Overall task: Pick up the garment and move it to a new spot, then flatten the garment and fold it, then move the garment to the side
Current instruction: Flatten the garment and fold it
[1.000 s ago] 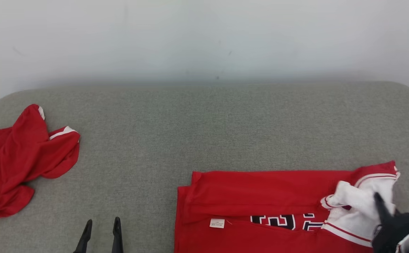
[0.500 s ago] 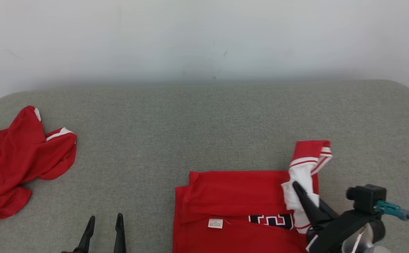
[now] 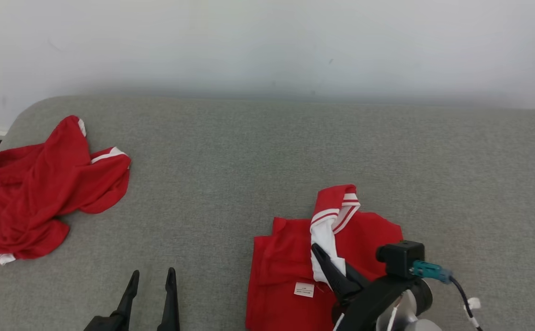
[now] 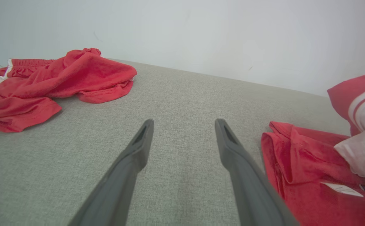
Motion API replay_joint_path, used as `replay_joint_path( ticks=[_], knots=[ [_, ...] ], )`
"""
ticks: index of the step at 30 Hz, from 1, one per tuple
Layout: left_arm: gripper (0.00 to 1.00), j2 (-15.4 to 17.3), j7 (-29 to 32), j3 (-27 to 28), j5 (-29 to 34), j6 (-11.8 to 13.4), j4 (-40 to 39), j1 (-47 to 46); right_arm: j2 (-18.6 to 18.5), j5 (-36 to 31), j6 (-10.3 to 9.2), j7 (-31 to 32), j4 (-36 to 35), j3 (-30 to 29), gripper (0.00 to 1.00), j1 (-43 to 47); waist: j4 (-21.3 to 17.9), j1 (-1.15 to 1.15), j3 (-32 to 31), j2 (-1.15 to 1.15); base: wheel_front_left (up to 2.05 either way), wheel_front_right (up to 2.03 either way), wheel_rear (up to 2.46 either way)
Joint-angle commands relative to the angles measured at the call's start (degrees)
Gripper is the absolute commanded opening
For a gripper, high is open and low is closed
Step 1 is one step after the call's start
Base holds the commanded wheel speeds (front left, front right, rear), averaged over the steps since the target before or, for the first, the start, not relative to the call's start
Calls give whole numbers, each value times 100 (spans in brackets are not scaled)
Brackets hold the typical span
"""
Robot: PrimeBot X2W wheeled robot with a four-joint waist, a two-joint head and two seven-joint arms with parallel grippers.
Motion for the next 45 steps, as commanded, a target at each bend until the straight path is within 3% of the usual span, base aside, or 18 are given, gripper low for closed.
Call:
replay_joint_path(
  ticks=[1, 12, 13, 14, 17, 18, 21, 27, 30, 35, 45],
  knots=[
    [100, -5, -16, -17, -65, 2, 16, -82, 77, -75, -10, -66, 138, 44, 0, -99, 125, -1, 69, 0, 0, 0, 0],
    [100, -6, -15, -63, -105, 47, 83, -141, 345, -267, -11, -531, 1565, 397, 0, -514, 316, -1, 98, 0, 0, 0, 0],
    [100, -6, -16, -67, -105, 44, 89, -132, 356, -275, -11, -599, 1650, 449, 33, -562, 320, -1, 89, 0, 0, 0, 0],
    [100, -6, -15, -62, -106, 48, 91, -122, 366, -241, -10, -677, 1695, 505, 100, -610, 320, -1, 82, 0, 0, 0, 0],
    [100, -5, -15, -2, -97, 67, 87, -77, 301, -377, -11, -1017, 1700, 754, 100, -786, 270, -1, 63, 0, 0, 0, 0],
    [100, -6, -16, 153, -66, 89, 73, -28, 72, -308, -11, -1535, 1623, 720, 100, -918, 184, -1, 27, 0, 0, 0, 0],
    [100, -5, -16, 385, 10, 70, 6, 49, -481, -364, -11, -2132, 1263, 64, 100, -852, 56, -1, -19, 0, 0, 0, 0],
    [100, -5, -16, 477, 37, 58, -56, 122, -777, -650, -11, -2282, 1078, -636, 100, -472, -1, -1, -27, 0, 0, 0, 0],
    [100, -5, -15, 489, 79, 55, -106, 160, -709, -842, -11, -2330, 937, -1124, 100, -193, -30, -1, -25, 0, 0, 0, 0],
    [100, -6, -16, 488, 264, 45, -273, 205, -281, -1325, -11, -2324, 315, -1855, 100, 317, -135, -1, -39, 0, 0, 0, 0],
    [100, -5, -15, 408, 463, 102, -464, 364, 257, -2132, -11, -2325, -252, -2319, 100, 1116, -298, -1, -142, 0, 0, 0, 0]
  ],
)
